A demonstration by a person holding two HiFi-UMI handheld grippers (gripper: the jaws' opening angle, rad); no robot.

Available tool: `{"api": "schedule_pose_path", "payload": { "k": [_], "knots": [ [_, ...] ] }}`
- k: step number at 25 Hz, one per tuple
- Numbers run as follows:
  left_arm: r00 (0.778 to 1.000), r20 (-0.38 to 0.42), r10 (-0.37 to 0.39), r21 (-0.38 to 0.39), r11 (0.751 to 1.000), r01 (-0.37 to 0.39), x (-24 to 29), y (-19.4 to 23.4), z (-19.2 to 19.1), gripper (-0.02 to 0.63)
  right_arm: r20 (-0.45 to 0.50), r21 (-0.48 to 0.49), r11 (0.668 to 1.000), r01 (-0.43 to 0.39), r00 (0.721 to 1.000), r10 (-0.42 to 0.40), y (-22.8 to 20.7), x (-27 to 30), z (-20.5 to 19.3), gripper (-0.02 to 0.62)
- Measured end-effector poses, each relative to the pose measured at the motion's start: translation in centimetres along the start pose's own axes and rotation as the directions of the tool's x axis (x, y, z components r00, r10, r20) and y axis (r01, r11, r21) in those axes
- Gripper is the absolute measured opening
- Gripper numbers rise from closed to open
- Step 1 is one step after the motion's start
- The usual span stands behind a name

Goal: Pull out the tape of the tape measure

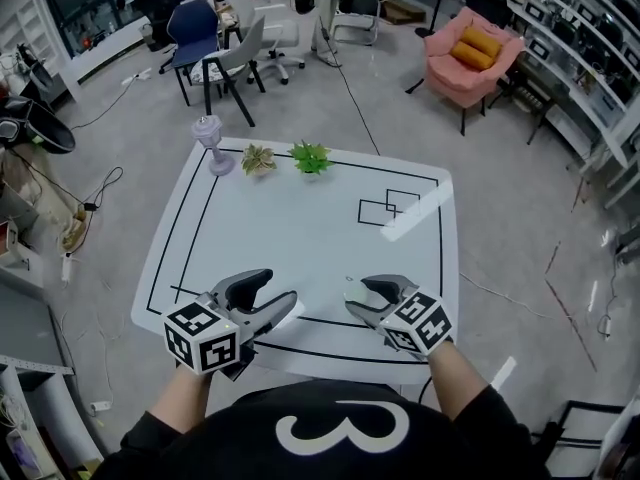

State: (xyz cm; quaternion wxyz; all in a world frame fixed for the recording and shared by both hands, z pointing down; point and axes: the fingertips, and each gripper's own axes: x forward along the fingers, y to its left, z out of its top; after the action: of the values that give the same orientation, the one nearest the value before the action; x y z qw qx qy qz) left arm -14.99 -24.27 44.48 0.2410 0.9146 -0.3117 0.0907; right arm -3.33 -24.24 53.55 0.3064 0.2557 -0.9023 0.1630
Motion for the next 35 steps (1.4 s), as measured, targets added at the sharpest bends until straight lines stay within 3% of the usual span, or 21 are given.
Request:
{"api": "schedule_pose_path", "payload": {
  "k": [5, 10, 20, 27, 31, 35],
  "knots": [
    [0.997, -0.006, -0.078, 0.058, 0.995, 0.078, 0.2, -1.7, 1.6, 0.247, 0.04, -0.092, 0.995, -0.034, 0.999, 0.038, 2.3, -3.5, 4.1, 0.218],
    [0.984, -0.045, -0.175, 0.165, 0.97, 0.18, 0.4, -4.7, 2.9, 0.242, 0.088, -0.171, 0.981, -0.088, 0.991, 0.104, 5.1, -7.1, 7.8, 0.218],
    [0.957, -0.041, -0.287, 0.28, 0.916, 0.286, 0.9, -10.0, 7.7, 0.236, 0.071, -0.343, 0.905, -0.253, 0.953, 0.293, 8.7, -12.8, 11.4, 0.219],
    [0.931, -0.093, -0.354, 0.372, 0.855, 0.362, 0.8, -12.8, 7.6, 0.216, 0.039, -0.406, 0.864, -0.298, 0.939, 0.342, 10.1, -14.5, 11.6, 0.219],
    [0.917, -0.126, -0.379, 0.413, 0.82, 0.396, 0.5, -13.5, 7.2, 0.128, 0.027, -0.436, 0.846, -0.308, 0.935, 0.355, 10.8, -14.7, 11.9, 0.219],
    [0.879, -0.157, -0.45, 0.438, 0.766, 0.471, 0.1, -15.0, 7.2, 0.047, 0.005, -0.455, 0.83, -0.323, 0.931, 0.365, 10.8, -14.6, 11.7, 0.219]
  ]
}}
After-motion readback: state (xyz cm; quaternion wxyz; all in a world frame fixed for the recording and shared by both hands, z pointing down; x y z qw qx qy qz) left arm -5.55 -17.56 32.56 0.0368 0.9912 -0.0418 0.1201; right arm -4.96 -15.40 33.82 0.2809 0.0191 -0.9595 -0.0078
